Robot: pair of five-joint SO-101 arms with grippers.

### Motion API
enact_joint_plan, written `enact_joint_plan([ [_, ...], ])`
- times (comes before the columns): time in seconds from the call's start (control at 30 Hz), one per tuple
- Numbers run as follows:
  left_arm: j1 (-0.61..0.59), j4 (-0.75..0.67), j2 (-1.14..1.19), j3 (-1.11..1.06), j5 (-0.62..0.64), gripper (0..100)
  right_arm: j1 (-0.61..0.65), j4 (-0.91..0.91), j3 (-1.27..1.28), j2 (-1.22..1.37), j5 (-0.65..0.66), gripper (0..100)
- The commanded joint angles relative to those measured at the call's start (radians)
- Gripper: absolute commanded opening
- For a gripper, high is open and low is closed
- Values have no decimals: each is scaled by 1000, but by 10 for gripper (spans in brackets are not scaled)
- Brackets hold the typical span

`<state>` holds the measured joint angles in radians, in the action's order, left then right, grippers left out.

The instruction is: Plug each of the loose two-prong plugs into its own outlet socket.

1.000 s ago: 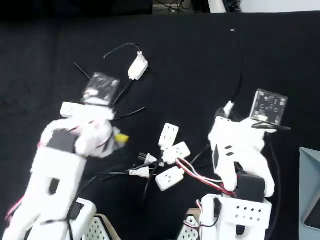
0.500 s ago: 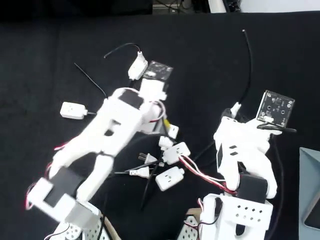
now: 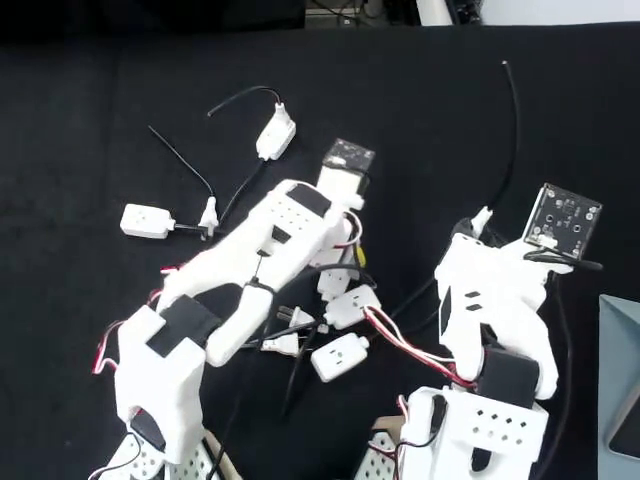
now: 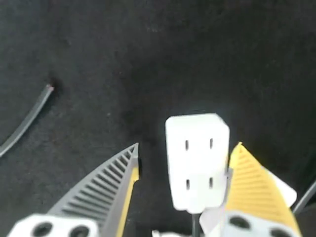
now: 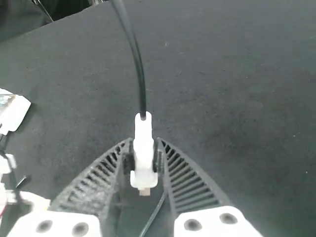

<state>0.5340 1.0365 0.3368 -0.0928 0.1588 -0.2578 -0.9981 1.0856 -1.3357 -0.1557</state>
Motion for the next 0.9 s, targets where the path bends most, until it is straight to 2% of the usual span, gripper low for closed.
enact_joint_plan([
  [0.0,-2,-41,-9,-7,2,216,-11,20,-13,-12,-5,13],
  [0.07,-22,-38,-9,-5,-35,127,-11,20,-13,-12,-5,13],
  [0.17,-51,-37,-9,-10,-184,22,-11,20,-13,-12,-5,13],
  [0.43,-143,117,-11,-18,-457,28,-6,20,-10,-12,-3,14],
  [0.53,-177,153,-26,-25,-520,28,-6,20,-8,-12,-3,14],
  [0.7,-226,158,-137,-74,-534,34,-6,20,-8,-12,-3,14],
  [0.87,-231,192,-285,-139,-485,175,-5,20,-8,-12,-3,14],
])
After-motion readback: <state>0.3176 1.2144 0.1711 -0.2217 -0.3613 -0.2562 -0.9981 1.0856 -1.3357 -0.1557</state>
